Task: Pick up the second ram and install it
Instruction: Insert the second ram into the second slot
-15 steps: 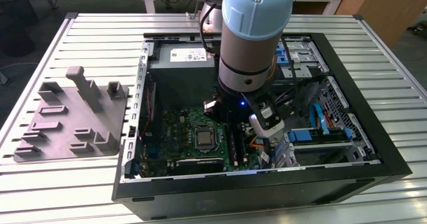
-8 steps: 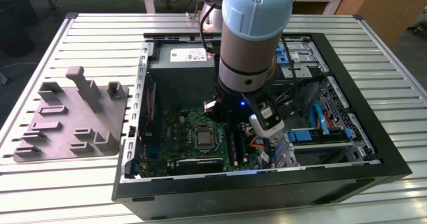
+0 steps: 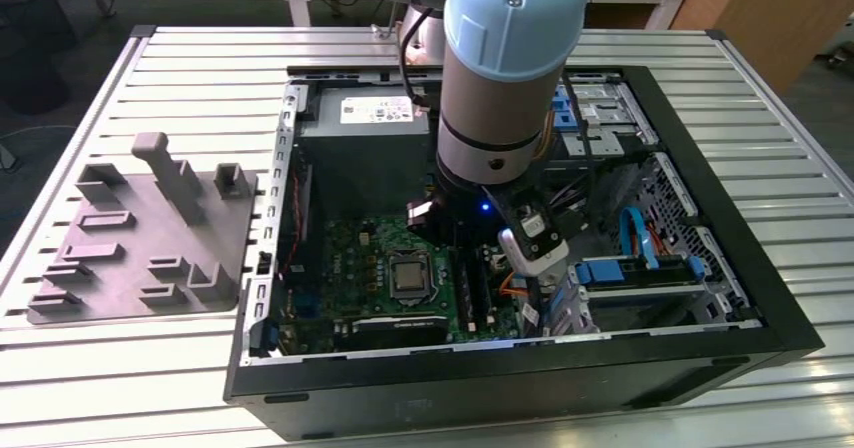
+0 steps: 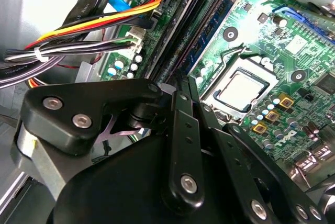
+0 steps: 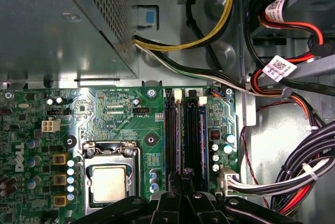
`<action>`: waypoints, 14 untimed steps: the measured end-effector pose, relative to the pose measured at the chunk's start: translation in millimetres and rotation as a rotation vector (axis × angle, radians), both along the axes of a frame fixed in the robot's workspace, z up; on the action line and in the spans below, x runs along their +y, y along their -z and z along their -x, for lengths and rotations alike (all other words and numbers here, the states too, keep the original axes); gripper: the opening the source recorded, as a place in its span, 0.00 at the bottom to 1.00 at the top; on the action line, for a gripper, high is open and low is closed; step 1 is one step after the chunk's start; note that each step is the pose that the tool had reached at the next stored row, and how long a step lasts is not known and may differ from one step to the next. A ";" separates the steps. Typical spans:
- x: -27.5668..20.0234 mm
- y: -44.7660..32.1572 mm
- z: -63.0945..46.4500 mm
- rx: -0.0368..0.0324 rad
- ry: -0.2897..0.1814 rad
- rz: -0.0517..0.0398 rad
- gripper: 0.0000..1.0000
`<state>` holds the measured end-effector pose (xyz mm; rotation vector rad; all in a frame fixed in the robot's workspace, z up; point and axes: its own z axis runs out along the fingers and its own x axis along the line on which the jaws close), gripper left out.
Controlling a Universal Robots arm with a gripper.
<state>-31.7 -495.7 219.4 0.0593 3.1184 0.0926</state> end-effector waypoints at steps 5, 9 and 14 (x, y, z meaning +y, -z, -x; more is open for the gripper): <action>0.0 0.1 0.1 0.0000 0.000 -0.0001 0.19; 0.0 -4.1 0.0 0.0000 0.000 0.0000 0.19; 0.0 -11.0 0.0 -0.0001 0.000 -0.0001 0.19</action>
